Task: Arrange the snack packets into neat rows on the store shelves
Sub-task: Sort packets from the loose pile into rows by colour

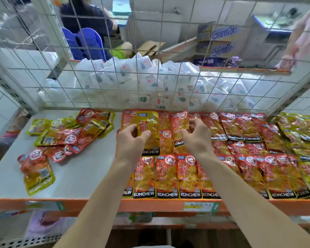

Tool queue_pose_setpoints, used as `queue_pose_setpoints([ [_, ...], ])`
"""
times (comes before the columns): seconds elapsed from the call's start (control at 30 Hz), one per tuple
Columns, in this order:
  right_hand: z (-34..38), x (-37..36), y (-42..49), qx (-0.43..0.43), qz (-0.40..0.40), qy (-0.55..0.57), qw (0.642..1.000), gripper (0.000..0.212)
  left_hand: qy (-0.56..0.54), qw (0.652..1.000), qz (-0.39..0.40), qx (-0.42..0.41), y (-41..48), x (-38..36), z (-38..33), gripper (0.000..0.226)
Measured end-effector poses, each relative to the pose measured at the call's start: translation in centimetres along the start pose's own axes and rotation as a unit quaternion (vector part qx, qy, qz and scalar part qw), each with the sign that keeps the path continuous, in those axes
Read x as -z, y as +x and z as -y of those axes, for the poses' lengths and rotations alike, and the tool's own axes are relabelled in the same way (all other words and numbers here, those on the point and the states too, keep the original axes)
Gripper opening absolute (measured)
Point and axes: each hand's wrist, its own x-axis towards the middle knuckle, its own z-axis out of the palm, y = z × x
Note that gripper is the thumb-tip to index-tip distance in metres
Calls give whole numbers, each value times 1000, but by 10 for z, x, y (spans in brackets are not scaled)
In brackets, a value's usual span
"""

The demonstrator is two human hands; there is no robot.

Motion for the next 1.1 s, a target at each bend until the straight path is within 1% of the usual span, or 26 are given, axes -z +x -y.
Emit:
queue_pose_setpoints([
  [0.03, 1, -3, 6, 7, 0, -35, 999, 31, 15, 1000, 3, -6, 2, 0, -1, 9],
  [0.1, 1, -7, 16, 19, 10, -102, 995, 54, 42, 999, 10, -31, 6, 0, 3, 14],
  [0.13, -1, -10, 20, 28, 18, -146, 989, 58, 48, 998, 14, -37, 8, 1, 4, 16],
  [0.23, -6, -13, 21, 71, 30, -305, 949, 48, 41, 998, 19, -48, 7, 0, 1, 23],
  [0.3, -11, -12, 17, 101, 52, -339, 934, 49, 32, 998, 24, -42, 9, 0, 3, 24],
  [0.4, -18, -13, 10, 135, 120, -345, 921, 44, 33, 998, 30, -33, 11, -1, 10, 9],
  [0.5, -20, -17, 11, 124, 137, -351, 918, 43, 30, 998, 46, -22, 10, -3, 17, 4],
  [0.73, -16, -19, 22, 119, 123, -326, 930, 37, 13, 998, 63, -6, 8, -13, 18, 11],
  [0.93, -30, 12, -14, 156, 89, -215, 960, 44, -16, 998, 59, 1, -17, -27, 9, 29],
  [1.1, -52, 70, -47, 191, 51, -116, 973, 50, -22, 997, 71, -12, -54, -60, 1, 15],
])
